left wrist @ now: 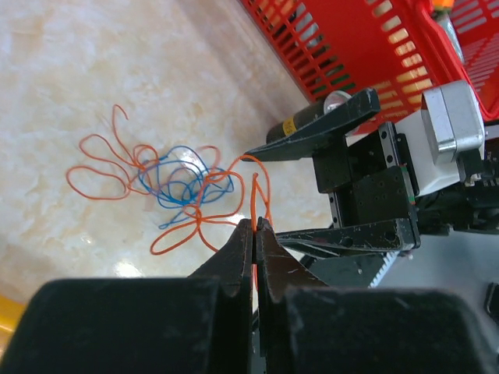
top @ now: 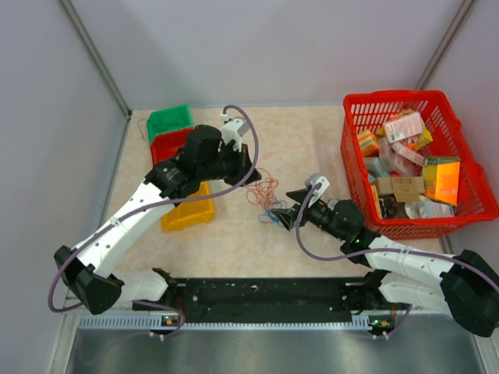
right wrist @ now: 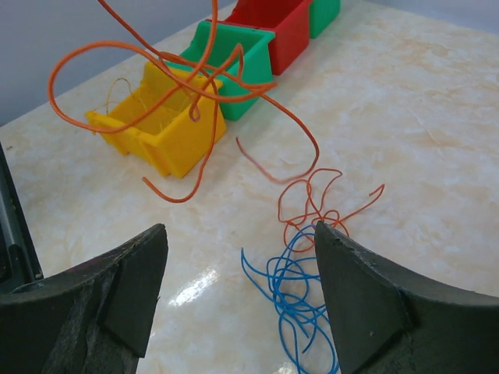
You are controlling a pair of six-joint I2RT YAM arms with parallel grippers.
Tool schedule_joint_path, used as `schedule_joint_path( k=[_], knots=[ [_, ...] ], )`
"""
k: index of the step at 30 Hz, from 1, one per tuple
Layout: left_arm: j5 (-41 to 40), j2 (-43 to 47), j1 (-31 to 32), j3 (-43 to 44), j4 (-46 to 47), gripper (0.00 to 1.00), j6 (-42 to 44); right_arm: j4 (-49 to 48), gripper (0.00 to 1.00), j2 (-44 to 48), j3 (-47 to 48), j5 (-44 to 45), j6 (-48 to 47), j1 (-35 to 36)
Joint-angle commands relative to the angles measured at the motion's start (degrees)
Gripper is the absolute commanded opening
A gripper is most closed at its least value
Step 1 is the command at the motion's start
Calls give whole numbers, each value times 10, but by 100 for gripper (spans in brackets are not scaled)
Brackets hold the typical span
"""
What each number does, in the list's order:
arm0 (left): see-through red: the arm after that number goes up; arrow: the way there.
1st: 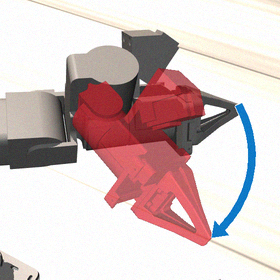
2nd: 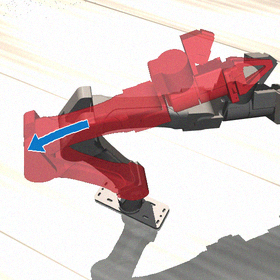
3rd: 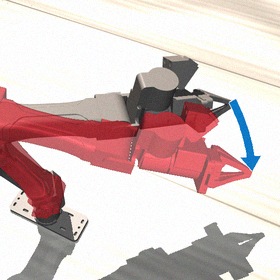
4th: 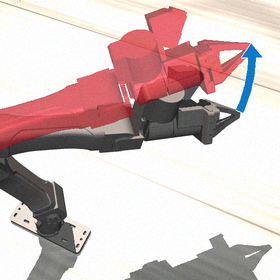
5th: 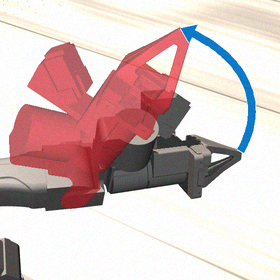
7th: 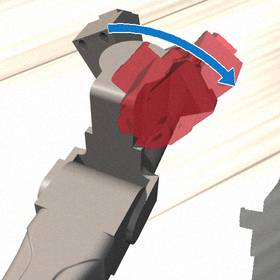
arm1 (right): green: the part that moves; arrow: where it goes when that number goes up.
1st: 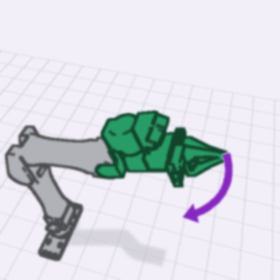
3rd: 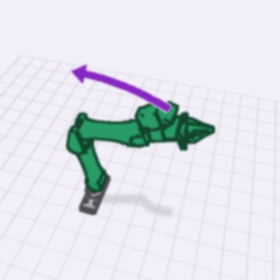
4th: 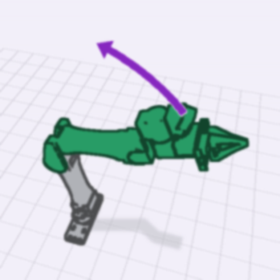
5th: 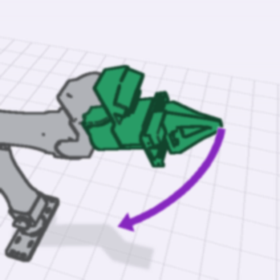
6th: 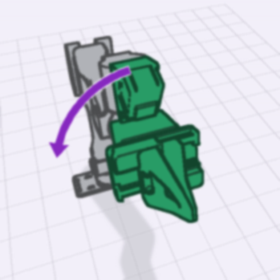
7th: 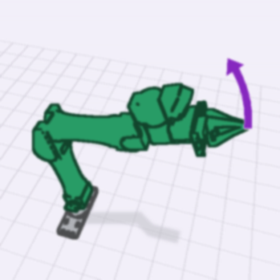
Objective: Untangle the cables
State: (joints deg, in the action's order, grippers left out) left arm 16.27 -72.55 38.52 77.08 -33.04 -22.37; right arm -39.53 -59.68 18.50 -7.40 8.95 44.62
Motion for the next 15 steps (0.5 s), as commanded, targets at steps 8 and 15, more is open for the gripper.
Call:
schedule_joint_path(
  k=[8,15],
  knots=[
    [105,-30,-1,29,16,0,-13,-37,75,15,-2,27,0,4],
    [-215,5,-7,62,-69,0,-19,-31,75,40,-13,57,-1,5]
  ],
)
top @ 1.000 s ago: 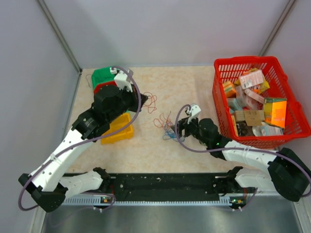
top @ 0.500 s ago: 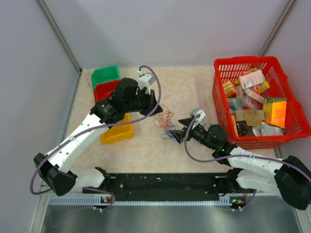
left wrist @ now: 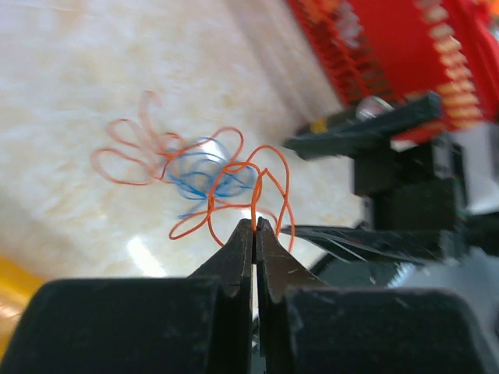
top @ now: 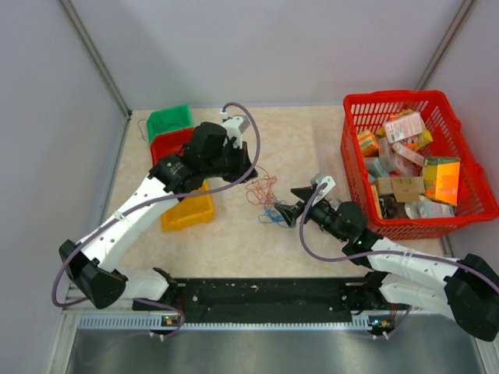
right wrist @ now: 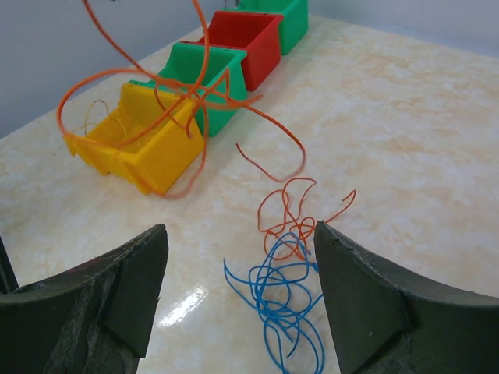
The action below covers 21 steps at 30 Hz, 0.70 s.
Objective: Untangle the cables
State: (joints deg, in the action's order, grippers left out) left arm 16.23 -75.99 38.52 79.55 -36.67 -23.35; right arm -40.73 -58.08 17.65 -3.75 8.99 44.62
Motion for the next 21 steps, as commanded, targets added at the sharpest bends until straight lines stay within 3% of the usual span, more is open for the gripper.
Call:
schedule_joint_path(
  k=[1,3,9,12,21],
  knots=[
    [-261,50,-13,34,-33,0,-13,-18,75,24,-3,21,0,4],
    [-298,76,-42,18,-19,0,-25,-17,75,20,-2,22,1,5],
    [-267,105,-183,-21,-12,0,-71,-14,74,14,2,19,1,4],
    [-290,105,-240,-44,-1,0,-84,-14,74,15,3,20,2,5],
    [-220,62,-326,-125,48,0,-150,-12,74,11,3,22,1,4]
  ],
)
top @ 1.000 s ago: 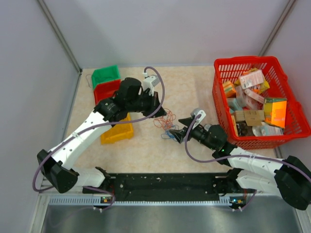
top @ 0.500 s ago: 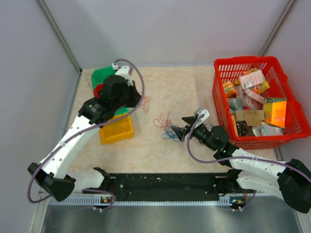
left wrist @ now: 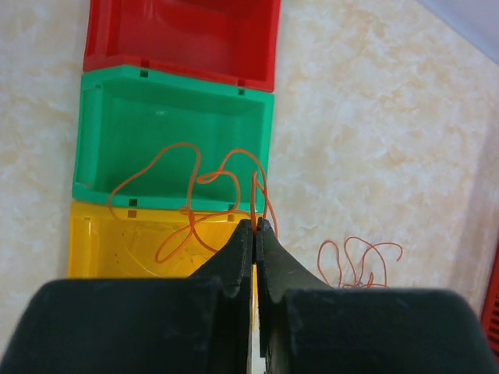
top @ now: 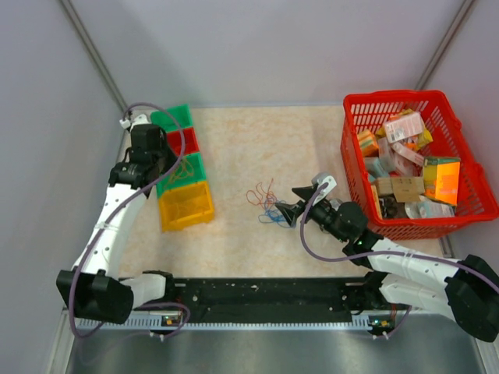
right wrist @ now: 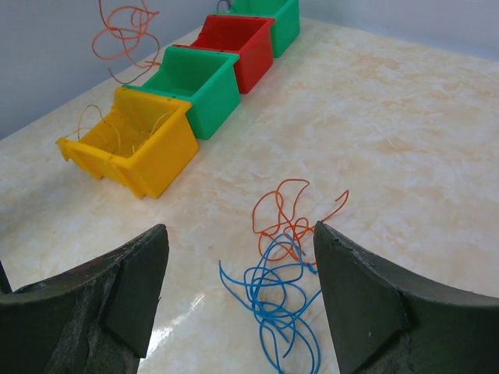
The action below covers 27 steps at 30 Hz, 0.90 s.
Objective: Untangle the cables
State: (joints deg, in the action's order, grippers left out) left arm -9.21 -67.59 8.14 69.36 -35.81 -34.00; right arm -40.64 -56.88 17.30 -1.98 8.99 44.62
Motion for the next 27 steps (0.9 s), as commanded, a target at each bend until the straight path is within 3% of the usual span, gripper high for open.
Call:
schedule_joint_path(
  k=[1,10,14,22,27],
  knots=[
    [37,-29,-28,-30,40,0,-48,-13,74,-2,7,3,1,5],
    [89,-98,-66,-97,111,0,-70,-12,74,-12,12,1,2,5],
    [89,-117,-70,-99,135,0,-79,-11,74,-17,12,5,1,5],
    [174,-148,-77,-99,149,0,-80,-12,74,-38,19,0,2,4],
    [190,-155,-111,-105,146,0,-79,-11,74,-34,19,0,2,5]
  ],
)
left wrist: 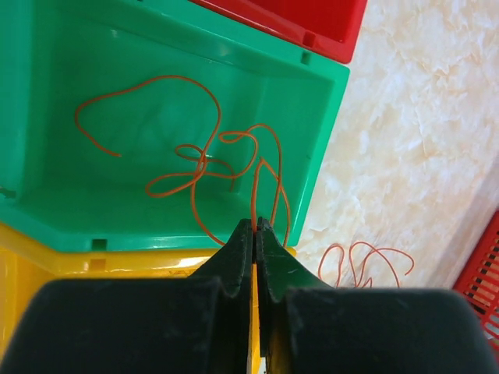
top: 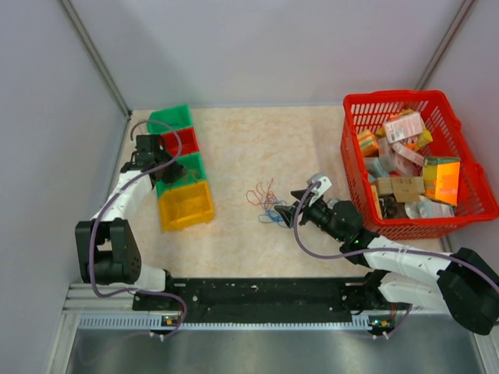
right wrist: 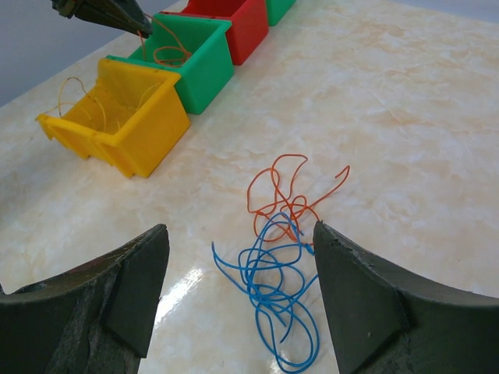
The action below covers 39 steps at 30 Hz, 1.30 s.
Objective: Untangle the cables
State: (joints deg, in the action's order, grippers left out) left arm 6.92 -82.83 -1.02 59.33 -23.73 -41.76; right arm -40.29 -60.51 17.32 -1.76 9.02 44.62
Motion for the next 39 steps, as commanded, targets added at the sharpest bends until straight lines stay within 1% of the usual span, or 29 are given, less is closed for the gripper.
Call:
schedule_joint_path(
  k=[1,3,4,6,8,9,12,13,16,18,20,22,24,28,31,33,39],
  knots=[
    [35,-2,-22,-6,27,0,-1,-16,74,2,20,-3,2,4],
    [47,-7,-28,-6,25,0,-2,-16,74,-1,20,-4,3,4],
    [63,-11,-32,-2,25,2,-1,-15,74,-1,21,-4,3,4],
    [96,-27,-40,12,6,26,-4,-15,74,-3,21,-5,3,4],
    [128,-41,-41,25,-7,40,-7,-15,74,-2,21,-5,2,5],
    [140,-43,-42,26,-7,43,-9,-15,74,-2,23,-5,2,5],
    [156,-30,-40,21,-2,45,-11,-15,74,-4,23,-6,3,4],
    [156,-19,-38,18,1,54,-8,-15,74,-4,23,-6,4,5],
    [112,22,-17,16,-5,58,25,-15,74,-5,23,-7,5,4],
    [76,48,7,14,-13,58,47,-14,74,-6,23,-8,6,4],
    [52,65,62,7,-10,58,70,-13,74,-6,25,-7,7,4],
    [47,64,118,7,-6,57,91,-12,74,-8,26,-7,9,5],
    [52,41,178,15,-4,56,107,-11,74,-8,27,-7,8,5],
    [108,-49,248,49,9,54,117,-9,73,-10,27,-5,9,4],
    [151,-121,273,89,10,55,88,-8,73,-10,27,-3,7,4],
    [178,-154,283,104,38,57,61,-4,73,-8,28,-1,6,5],
    [187,-225,294,123,104,58,2,-2,73,0,25,4,2,4]
  ],
)
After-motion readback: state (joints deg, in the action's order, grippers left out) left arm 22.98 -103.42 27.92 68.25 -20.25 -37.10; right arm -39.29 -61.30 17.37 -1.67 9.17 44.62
